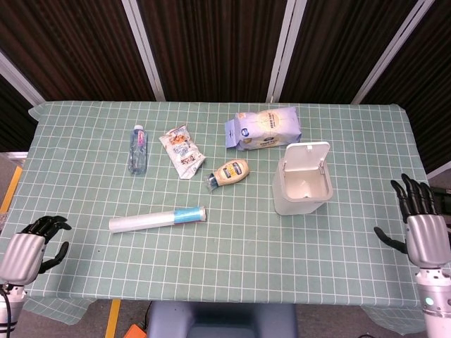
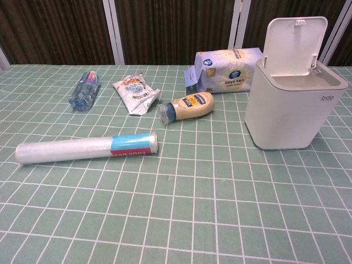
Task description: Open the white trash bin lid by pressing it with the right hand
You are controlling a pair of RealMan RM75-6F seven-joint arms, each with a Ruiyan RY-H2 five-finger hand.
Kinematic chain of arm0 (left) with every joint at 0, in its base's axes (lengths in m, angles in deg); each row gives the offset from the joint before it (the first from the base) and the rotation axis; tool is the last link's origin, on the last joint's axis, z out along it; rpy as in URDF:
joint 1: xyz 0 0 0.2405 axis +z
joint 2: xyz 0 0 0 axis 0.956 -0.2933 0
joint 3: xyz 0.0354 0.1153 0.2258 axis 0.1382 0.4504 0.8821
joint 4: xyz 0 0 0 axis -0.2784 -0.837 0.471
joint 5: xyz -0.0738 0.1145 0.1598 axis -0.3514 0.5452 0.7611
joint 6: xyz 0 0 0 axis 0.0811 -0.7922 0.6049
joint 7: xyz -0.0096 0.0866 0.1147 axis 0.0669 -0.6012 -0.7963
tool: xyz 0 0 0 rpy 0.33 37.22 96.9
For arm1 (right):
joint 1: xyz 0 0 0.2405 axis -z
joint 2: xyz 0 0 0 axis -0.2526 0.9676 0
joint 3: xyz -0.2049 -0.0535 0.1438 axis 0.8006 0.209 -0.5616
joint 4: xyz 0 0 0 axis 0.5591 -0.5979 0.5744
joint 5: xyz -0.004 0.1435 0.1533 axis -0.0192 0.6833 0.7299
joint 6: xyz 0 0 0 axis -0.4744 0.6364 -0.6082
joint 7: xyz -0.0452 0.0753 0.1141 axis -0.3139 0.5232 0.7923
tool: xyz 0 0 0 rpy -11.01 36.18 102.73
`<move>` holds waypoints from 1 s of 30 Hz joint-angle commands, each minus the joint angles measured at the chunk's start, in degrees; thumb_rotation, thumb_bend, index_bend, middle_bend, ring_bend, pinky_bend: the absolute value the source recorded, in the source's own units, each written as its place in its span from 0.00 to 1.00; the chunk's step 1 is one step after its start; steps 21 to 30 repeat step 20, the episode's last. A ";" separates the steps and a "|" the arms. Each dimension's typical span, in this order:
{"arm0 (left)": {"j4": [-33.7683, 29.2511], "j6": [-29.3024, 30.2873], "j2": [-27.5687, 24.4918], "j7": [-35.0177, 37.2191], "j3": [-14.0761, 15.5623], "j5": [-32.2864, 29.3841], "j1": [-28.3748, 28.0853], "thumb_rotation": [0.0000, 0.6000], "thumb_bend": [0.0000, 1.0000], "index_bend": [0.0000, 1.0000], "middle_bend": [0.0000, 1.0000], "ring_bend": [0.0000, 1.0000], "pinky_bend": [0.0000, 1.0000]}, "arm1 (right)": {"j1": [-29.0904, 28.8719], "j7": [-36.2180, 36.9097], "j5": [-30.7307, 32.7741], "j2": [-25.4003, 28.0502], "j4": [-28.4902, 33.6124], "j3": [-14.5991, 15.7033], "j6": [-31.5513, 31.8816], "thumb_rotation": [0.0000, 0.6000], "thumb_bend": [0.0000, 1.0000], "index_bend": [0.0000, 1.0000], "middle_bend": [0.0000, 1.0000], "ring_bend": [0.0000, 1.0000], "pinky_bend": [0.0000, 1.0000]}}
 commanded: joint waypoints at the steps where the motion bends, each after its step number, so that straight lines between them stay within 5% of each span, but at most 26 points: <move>1: 0.02 -0.23 0.13 -0.40 0.04 -0.08 -0.08 1.00 0.42 0.41 0.31 0.27 0.47 | 1.59 1.71 1.19 -0.20 -1.00 0.83 -0.21 1.00 0.23 0.00 0.01 0.00 0.00; 30: 0.26 -0.99 0.32 -0.81 0.07 -0.50 -0.40 1.00 0.42 0.41 0.31 0.27 0.47 | 2.39 0.10 -1.62 -0.87 -1.61 1.29 -1.82 1.00 0.22 0.00 0.00 0.00 0.00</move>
